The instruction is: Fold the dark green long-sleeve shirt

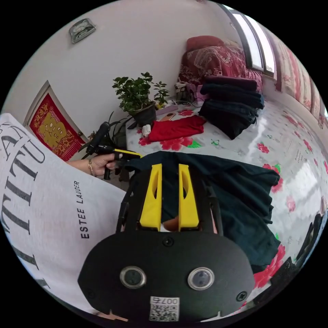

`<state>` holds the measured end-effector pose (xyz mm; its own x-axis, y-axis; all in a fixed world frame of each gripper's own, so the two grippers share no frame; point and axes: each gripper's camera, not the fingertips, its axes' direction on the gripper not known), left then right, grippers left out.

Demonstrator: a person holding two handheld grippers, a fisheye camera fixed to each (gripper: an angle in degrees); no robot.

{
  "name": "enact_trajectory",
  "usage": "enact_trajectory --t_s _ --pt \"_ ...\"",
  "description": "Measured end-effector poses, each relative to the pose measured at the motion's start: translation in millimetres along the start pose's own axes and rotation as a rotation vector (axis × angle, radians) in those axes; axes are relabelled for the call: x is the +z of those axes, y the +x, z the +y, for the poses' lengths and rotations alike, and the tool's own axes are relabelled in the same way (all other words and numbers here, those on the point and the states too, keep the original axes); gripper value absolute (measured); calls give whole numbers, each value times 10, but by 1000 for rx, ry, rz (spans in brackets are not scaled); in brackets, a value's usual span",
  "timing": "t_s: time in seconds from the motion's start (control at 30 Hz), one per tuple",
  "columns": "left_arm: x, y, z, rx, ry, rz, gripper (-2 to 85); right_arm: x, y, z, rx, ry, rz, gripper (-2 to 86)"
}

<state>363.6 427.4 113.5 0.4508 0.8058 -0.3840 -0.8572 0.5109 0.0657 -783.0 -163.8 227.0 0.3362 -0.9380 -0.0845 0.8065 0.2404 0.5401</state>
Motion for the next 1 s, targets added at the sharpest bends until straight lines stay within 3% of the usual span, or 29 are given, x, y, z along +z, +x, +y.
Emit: enact_trajectory --t_s 0.13,0.27,0.4,0.57,0.67,0.83,1.0 --pt "-205 -651 483 -121 4 -32 49 229 -154 -100 -19 -120 43 66" --pt "-222 -890 866 -127 -52 -29 63 560 -671 -355 -198 -194 78 80" --pt "-94 -950 1173 -44 -116 42 90 1026 -1121 -663 -352 -316 -2 94" --pt "110 -975 1122 83 -98 -12 102 1461 -1502 -692 -421 -492 -79 94" --pt "373 -1043 985 108 -148 -7 75 1775 -1587 -403 -439 -686 2 77" --pt "240 -1252 708 162 -93 39 1 1054 -1392 -522 -213 -466 52 20" --pt "-431 -1494 525 148 130 220 -8 -822 -1106 -609 55 46 236 3"
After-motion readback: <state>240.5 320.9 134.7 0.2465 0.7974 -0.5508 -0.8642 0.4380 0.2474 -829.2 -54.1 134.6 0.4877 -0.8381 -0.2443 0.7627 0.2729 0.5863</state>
